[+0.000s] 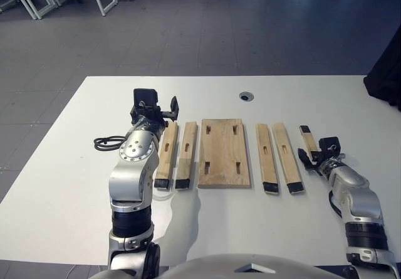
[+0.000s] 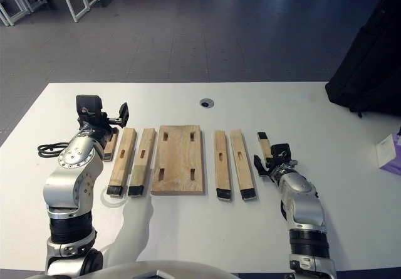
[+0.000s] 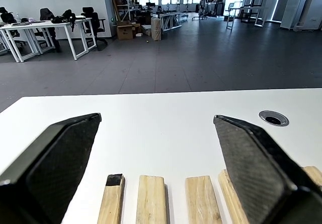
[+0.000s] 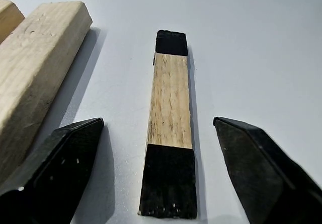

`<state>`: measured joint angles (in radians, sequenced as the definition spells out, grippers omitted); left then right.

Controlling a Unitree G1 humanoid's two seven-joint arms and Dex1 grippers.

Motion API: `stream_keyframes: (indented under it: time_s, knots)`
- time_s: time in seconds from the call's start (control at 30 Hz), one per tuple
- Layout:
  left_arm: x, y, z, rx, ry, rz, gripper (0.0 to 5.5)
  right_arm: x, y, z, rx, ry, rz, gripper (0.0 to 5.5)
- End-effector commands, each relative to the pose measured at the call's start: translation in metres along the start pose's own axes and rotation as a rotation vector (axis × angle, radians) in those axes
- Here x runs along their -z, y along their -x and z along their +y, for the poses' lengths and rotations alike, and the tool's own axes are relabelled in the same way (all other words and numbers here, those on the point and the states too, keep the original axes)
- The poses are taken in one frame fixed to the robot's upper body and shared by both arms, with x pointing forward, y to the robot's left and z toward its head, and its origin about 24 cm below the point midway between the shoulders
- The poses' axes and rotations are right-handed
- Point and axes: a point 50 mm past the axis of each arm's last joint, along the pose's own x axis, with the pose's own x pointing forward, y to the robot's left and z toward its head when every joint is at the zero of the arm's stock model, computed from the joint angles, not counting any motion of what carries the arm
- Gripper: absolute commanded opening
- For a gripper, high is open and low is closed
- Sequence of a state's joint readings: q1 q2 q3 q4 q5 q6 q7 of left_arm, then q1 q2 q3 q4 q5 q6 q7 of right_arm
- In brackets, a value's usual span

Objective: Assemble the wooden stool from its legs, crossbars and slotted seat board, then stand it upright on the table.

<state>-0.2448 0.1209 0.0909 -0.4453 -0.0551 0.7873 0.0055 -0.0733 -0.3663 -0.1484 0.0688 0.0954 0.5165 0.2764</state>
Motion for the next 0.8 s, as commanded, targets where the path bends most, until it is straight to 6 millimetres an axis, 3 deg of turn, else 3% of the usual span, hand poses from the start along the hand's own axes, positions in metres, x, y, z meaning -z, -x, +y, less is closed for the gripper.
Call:
stream_keyframes:
  time_s: [0.03,0.33,0.53,0.63,0.73,0.8]
  knots:
    - [-0.005,0.000,0.000,0.010,-0.009,-0.006,4.14,0.040,0.001,0.006,-0.017,-0.023,0.161,3.52]
    - [-0.006,0.000,-0.002,0.016,-0.008,-0.004,4.14,0.069,0.002,-0.003,0.023,-0.078,0.237,2.06]
    - [-0.006,0.000,-0.002,0.016,-0.007,-0.003,4.14,0.062,0.001,0.001,0.021,-0.087,0.201,1.29]
    - [-0.005,-0.002,-0.001,0.020,-0.016,0.009,4.14,0.032,-0.003,-0.003,0.045,-0.067,0.080,1.28]
    - [-0.010,-0.009,-0.004,0.109,-0.004,0.013,4.14,-0.040,-0.003,-0.005,0.116,0.012,-0.188,1.28]
    - [-0.012,-0.015,-0.015,0.260,0.128,0.057,4.14,-0.079,0.000,0.007,0.107,0.095,-0.333,1.28]
